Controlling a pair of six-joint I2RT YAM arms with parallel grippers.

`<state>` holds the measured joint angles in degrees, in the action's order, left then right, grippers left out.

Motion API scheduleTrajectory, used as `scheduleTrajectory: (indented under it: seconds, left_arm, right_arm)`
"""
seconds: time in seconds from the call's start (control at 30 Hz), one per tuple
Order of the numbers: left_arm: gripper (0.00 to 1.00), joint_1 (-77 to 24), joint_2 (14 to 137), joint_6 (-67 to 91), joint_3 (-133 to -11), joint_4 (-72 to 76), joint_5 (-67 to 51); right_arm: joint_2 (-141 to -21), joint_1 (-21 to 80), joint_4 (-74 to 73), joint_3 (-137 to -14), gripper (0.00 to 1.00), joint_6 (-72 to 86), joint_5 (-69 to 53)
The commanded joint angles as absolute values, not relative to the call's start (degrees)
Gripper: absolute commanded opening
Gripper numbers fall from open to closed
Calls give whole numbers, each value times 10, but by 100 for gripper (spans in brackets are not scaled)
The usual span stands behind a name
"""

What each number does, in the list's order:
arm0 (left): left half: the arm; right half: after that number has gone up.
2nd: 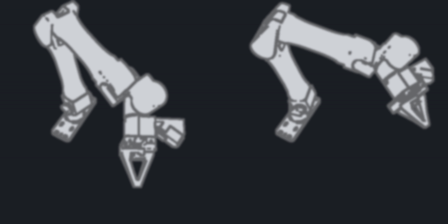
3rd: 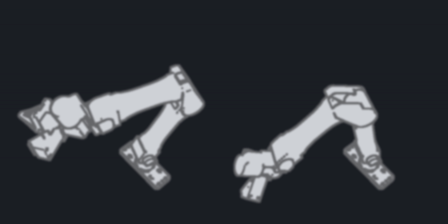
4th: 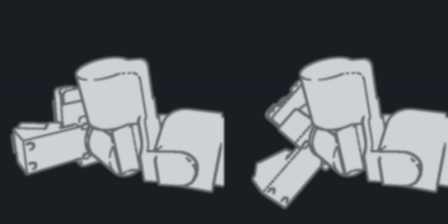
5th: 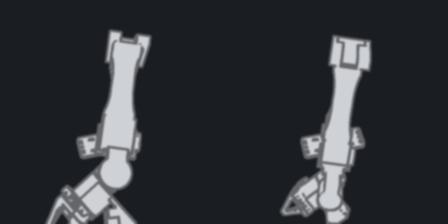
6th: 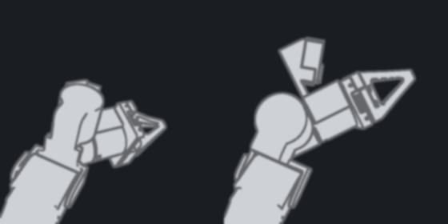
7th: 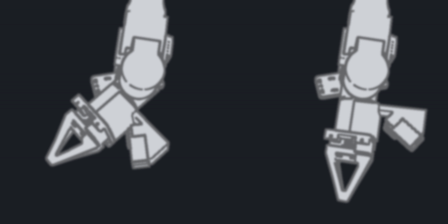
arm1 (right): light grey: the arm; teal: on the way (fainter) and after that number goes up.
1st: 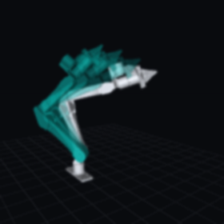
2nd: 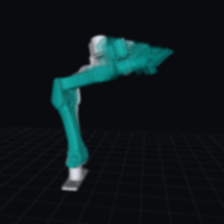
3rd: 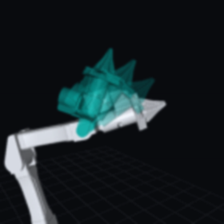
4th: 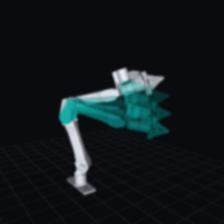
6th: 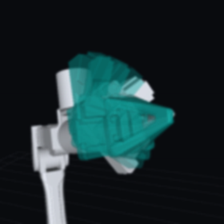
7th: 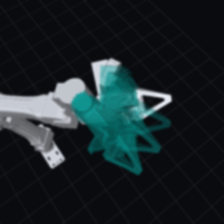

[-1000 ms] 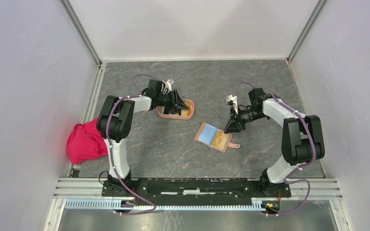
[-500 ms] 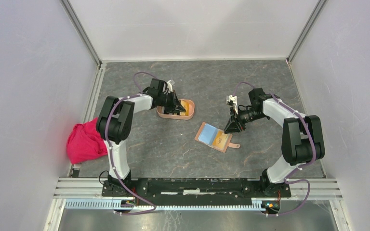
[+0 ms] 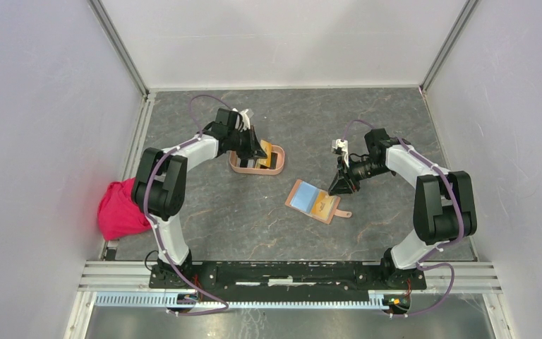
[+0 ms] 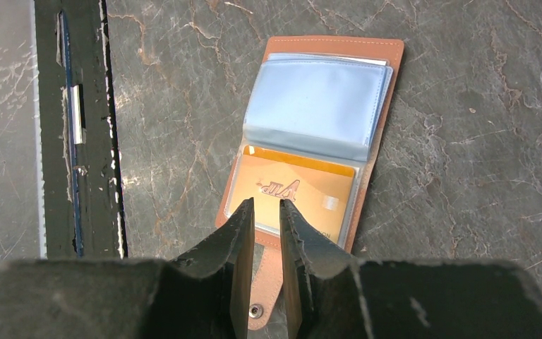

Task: Put the credit cards into the card holder
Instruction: Pick up the credit card from the storage box.

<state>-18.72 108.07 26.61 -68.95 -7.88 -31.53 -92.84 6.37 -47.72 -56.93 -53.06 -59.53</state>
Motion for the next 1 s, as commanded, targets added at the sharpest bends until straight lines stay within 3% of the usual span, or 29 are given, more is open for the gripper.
scheduleTrajectory:
  seconds: [0.0, 0.97]
  left_arm:
    - [10, -194, 1073, 212, -733, -170, -240]
    - [11, -279, 1106, 185, -819, -254, -108]
  right_arm:
    - [-912, 65, -478, -575, 25, -546, -611]
    - [-914, 65, -483, -576, 25, -549, -613]
